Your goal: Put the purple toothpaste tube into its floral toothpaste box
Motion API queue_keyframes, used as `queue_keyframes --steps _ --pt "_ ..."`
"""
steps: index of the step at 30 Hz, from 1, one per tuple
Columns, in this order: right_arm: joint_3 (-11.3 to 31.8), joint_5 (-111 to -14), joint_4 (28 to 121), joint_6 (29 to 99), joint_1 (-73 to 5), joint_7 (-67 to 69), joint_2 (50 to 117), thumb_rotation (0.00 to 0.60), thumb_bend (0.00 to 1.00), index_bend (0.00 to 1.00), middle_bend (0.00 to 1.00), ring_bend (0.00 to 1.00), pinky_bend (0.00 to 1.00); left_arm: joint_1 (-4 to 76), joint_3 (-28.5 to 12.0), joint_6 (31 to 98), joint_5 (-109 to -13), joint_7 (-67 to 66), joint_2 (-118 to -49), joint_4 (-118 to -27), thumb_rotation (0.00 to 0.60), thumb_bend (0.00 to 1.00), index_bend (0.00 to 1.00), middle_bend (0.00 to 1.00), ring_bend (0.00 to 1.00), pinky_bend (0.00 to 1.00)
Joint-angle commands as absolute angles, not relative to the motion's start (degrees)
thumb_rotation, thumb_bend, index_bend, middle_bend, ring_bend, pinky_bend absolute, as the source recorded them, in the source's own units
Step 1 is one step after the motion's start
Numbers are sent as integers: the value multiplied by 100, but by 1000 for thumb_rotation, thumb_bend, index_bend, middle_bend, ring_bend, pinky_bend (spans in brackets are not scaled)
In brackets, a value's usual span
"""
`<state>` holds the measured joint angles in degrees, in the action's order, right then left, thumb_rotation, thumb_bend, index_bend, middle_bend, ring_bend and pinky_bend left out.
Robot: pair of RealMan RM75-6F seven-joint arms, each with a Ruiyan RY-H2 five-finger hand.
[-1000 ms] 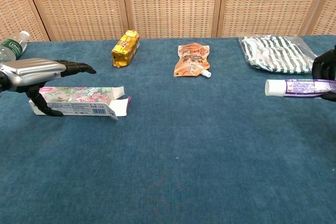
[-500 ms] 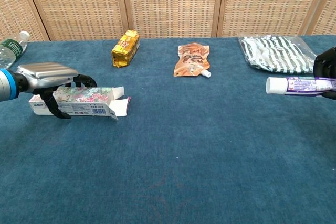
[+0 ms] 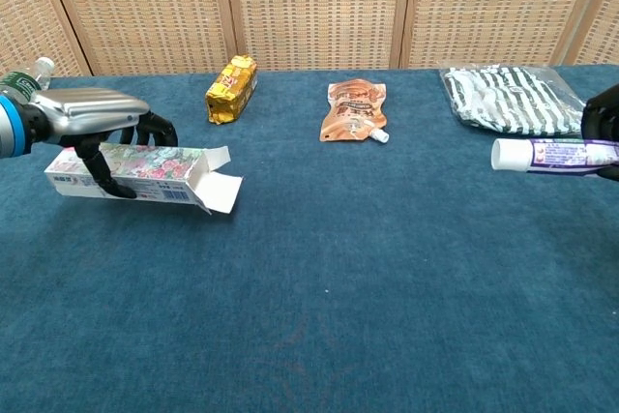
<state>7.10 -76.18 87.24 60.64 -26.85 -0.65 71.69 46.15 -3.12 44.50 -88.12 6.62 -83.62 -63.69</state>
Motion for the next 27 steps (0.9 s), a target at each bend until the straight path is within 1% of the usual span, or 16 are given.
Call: queue_keyframes --steps 1,6,14,17,20,23,27 --pt "702 -7637 8818 6089 -2672 -87 7110 600 591 633 638 467 414 4747 -353 4646 -8994 729 -8176 -6595 600 229 407 436 420 431" --pt "744 -7653 9103 6132 -2682 -166 6924 600 594 633 638 467 414 5105 -510 4981 -9373 1176 -8165 -6575 600 229 411 436 420 431" --pt "863 -7533 9557 6101 -2742 -316 6590 600 600 633 639 467 414 5872 -791 4821 -9549 1459 -8385 -6236 600 230 411 436 421 434" --pt "928 -7523 9682 6108 -2780 -350 6484 600 599 633 639 467 414 6136 -869 4966 -9725 1583 -8501 -6153 600 229 411 436 423 439" --pt "990 -7439 9759 5981 -2861 -346 6347 600 598 633 639 467 414 6423 -802 5141 -9994 1959 -8721 -5796 600 229 411 436 423 440" --pt "1080 -7345 9882 5927 -2919 -324 6204 600 600 633 639 467 414 6731 -704 5043 -10121 2246 -8935 -5455 600 229 411 436 424 440" --pt "1168 -7278 10066 5954 -2938 -293 6053 600 600 633 639 467 414 6996 -686 4962 -10116 2448 -9171 -5146 600 230 411 436 423 440"
